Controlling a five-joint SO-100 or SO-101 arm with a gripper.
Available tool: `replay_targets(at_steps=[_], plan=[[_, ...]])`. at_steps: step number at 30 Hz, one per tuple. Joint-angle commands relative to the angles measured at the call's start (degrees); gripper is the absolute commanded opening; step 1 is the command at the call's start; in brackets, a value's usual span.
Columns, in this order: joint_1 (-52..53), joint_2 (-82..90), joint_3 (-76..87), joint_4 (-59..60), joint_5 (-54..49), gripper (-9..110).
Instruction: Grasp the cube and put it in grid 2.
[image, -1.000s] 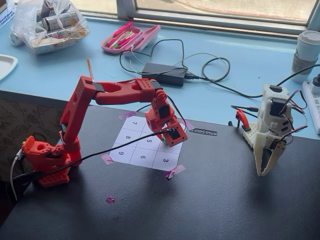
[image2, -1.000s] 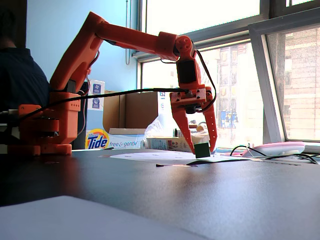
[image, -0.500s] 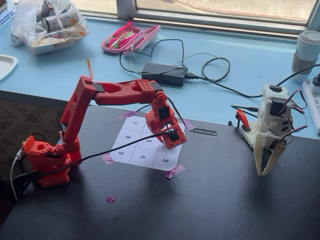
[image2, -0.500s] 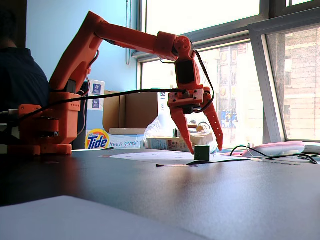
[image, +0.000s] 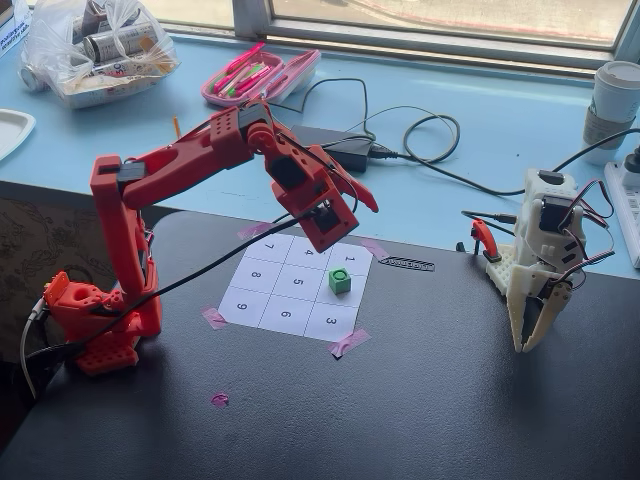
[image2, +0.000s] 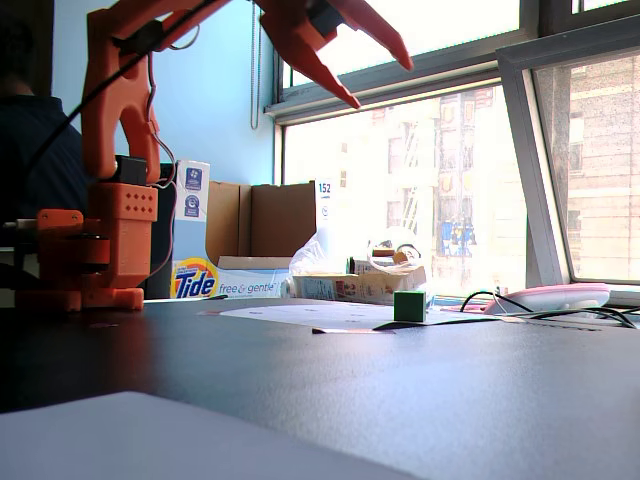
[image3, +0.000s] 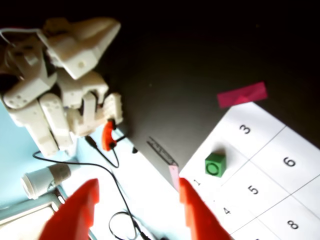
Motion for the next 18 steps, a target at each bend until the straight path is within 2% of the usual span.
replay_targets(at_steps=[1, 11, 18], plan=[[5.8, 12.7, 10.8, 0.9, -1.8, 21], [17.6, 46.0, 60.8, -7.9, -6.2, 8], [20.6, 61.4, 82.1, -11.7, -5.4, 0]])
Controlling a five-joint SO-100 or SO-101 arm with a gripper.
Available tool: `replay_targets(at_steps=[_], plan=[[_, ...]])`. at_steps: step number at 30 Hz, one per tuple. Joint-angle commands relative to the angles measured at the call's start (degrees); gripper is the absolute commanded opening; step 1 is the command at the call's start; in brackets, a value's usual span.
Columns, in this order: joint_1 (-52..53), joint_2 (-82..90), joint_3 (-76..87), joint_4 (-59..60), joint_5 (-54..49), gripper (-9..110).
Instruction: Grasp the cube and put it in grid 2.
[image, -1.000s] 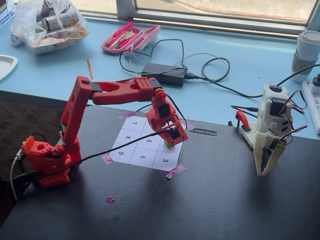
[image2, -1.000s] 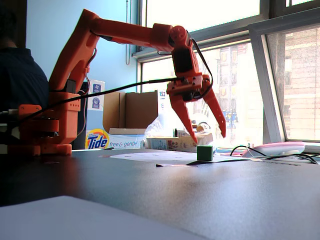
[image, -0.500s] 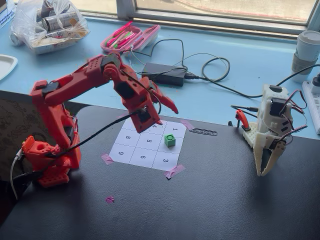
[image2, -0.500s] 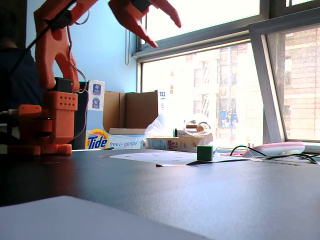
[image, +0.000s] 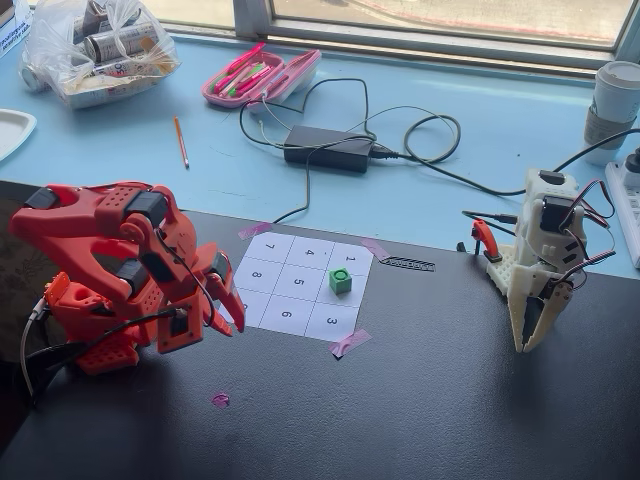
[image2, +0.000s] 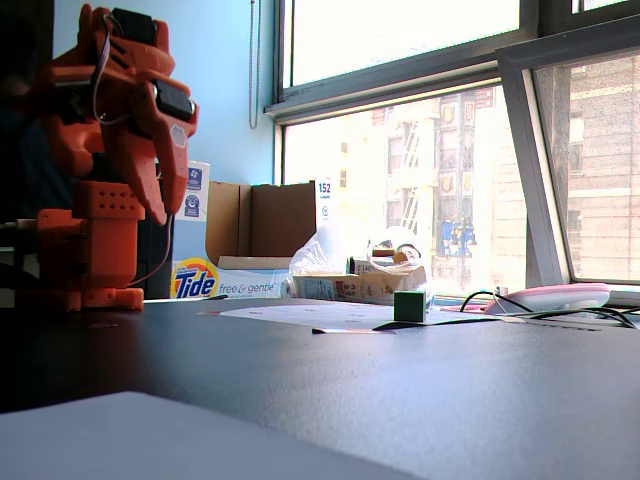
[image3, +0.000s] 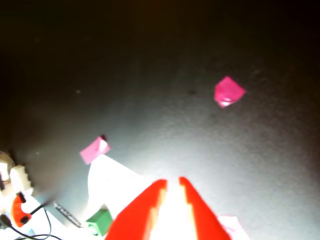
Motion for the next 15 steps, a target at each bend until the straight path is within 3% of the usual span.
replay_targets(at_steps=[1, 15], plan=[[0.6, 6.8, 8.0, -2.0, 1.4, 0], [-1.2, 21.2, 24.9, -3.0, 2.8, 0]])
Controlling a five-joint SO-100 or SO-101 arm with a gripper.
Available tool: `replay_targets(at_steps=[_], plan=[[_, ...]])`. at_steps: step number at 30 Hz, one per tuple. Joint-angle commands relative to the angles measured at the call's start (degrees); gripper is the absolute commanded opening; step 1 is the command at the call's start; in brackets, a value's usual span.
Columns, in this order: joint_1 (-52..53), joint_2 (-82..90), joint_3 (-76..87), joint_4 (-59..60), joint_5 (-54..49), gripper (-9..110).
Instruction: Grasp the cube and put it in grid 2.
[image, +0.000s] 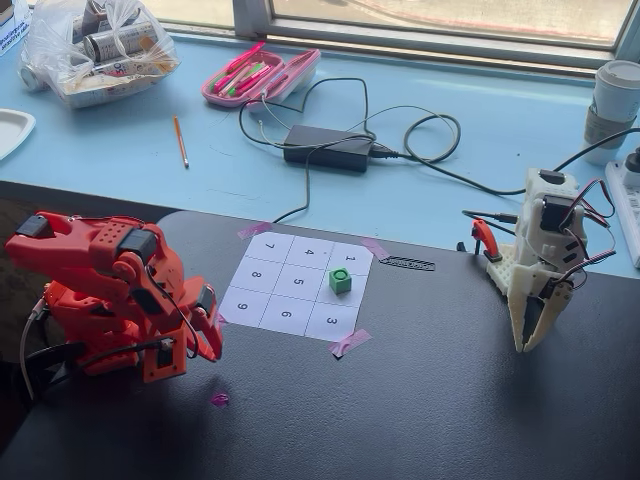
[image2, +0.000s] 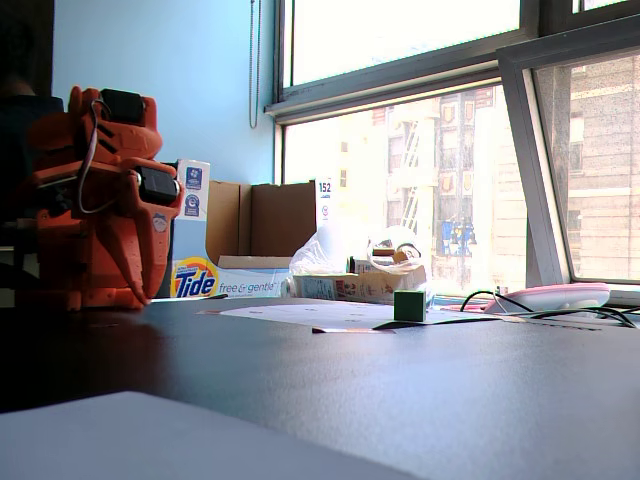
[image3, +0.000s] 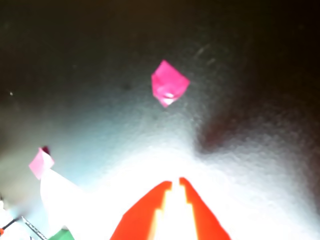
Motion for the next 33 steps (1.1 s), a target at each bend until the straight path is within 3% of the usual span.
replay_targets(at_steps=[1, 33], plan=[[-0.6, 3.3, 1.3, 0.1, -0.5, 0], [-1.2, 7.4, 4.5, 1.1, -1.1, 0]])
